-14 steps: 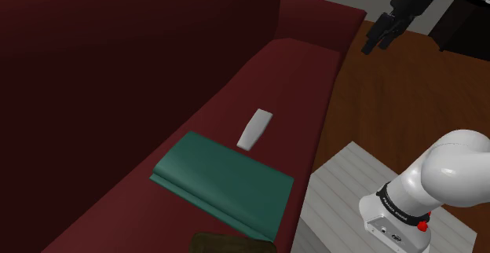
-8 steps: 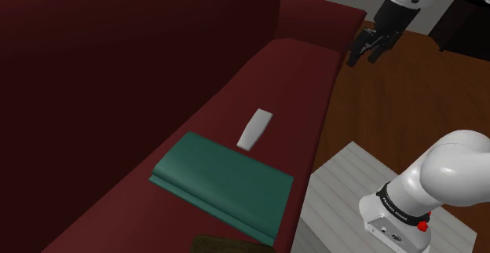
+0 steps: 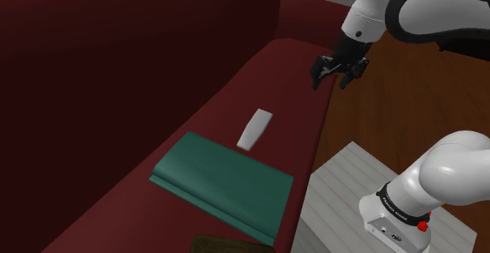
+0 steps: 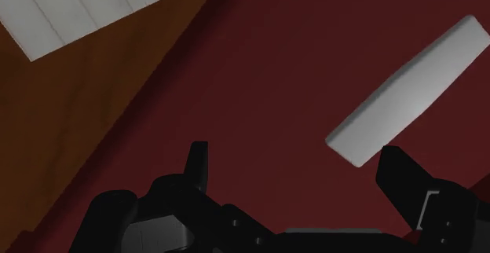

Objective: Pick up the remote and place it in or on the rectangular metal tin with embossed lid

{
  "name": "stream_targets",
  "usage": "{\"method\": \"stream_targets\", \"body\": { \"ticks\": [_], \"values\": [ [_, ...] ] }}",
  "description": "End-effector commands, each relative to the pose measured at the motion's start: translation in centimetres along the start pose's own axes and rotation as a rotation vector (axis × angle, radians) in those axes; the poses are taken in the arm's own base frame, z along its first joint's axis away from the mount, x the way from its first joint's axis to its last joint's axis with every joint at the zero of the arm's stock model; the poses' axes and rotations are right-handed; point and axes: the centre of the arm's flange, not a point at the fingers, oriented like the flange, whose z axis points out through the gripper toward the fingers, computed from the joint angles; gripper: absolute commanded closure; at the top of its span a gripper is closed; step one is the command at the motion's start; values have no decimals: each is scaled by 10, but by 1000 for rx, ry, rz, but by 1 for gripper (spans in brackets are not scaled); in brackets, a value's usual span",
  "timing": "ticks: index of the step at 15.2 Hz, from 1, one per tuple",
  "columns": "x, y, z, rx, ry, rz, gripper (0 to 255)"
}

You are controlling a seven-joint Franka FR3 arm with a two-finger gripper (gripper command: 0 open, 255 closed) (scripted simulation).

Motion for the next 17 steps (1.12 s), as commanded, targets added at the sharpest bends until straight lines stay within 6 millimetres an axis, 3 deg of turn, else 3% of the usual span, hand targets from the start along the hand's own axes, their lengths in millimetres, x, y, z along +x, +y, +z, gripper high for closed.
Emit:
{"method": "stream_targets", "body": {
  "ticks": [1, 9, 17],
  "values": [
    [0, -18, 16, -4, -7, 72, 0],
    [7, -98, 87, -25, -35, 333, 0],
    [33, -173, 160, -46, -63, 594, 0]
  ]
}}
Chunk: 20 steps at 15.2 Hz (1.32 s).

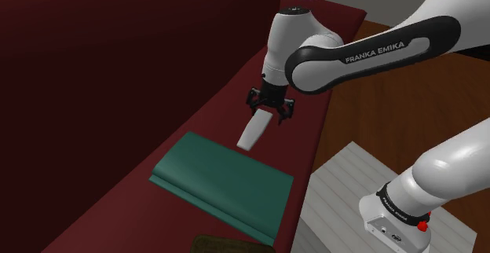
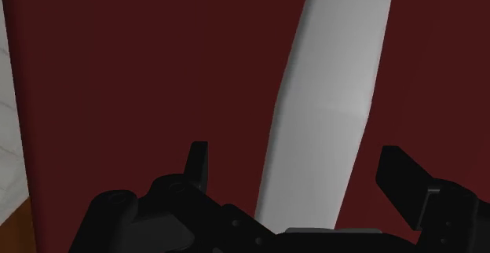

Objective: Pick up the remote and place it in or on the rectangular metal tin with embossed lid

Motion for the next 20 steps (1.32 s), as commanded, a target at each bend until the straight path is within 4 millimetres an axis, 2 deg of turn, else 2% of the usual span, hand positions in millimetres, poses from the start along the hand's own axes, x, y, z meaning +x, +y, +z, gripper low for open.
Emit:
{"method": "stream_targets", "body": {
  "ticks": [1, 2, 10, 17, 18, 20],
  "values": [
    [-1, -26, 20, -2, -10, 71, 0],
    [-1, -32, 25, -4, -12, 89, 0],
    [-2, -32, 65, -4, -12, 89, 0],
    [-2, -31, 65, -4, -12, 89, 0],
    [-2, -31, 65, -4, -12, 89, 255],
    [-2, -31, 65, -4, -12, 89, 255]
  ]
}}
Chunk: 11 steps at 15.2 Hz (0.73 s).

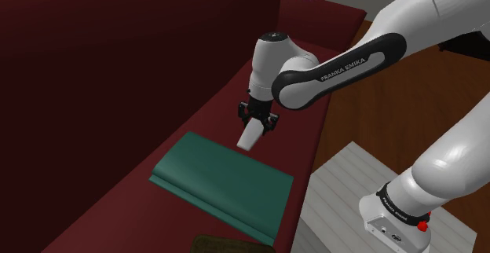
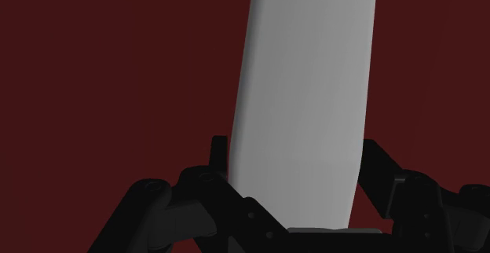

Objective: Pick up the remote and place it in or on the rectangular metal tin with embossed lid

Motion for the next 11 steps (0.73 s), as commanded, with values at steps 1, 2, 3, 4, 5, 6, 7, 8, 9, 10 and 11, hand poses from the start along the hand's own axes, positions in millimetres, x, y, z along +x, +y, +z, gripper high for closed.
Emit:
{"method": "stream_targets", "body": {
  "ticks": [1, 2, 3, 4, 5, 6, 7, 8, 9, 10, 11],
  "values": [
    [0, 0, 0, 0, 0, 0, 255],
    [0, 0, 0, 0, 0, 0, 255],
    [0, 0, 0, 0, 0, 0, 255],
    [0, 0, 0, 0, 0, 0, 255],
    [0, 0, 0, 0, 0, 0, 255],
    [0, 0, 0, 0, 0, 0, 255],
    [0, 0, 0, 0, 0, 0, 255],
    [0, 0, -5, 0, 0, 0, 255],
    [0, 0, -10, 0, 0, 0, 255],
    [0, 0, -16, 0, 0, 0, 255],
    [0, 0, -21, 0, 0, 0, 255]
  ]
}}
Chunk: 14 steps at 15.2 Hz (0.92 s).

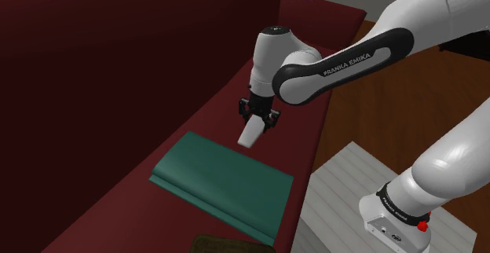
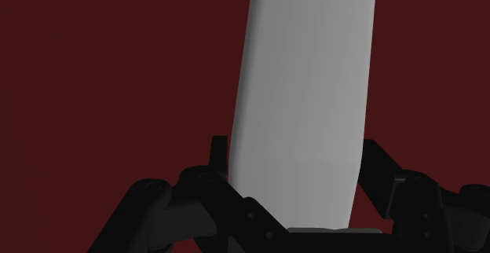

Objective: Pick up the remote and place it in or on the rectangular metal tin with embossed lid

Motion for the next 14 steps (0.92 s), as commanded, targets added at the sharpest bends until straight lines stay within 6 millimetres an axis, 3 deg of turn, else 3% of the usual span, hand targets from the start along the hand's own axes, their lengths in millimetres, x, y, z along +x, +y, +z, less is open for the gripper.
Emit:
{"method": "stream_targets", "body": {
  "ticks": [1, 14],
  "values": [
    [0, -1, -11, 0, 0, 0, 255],
    [2, 0, -79, 0, 0, 0, 255]
  ]
}}
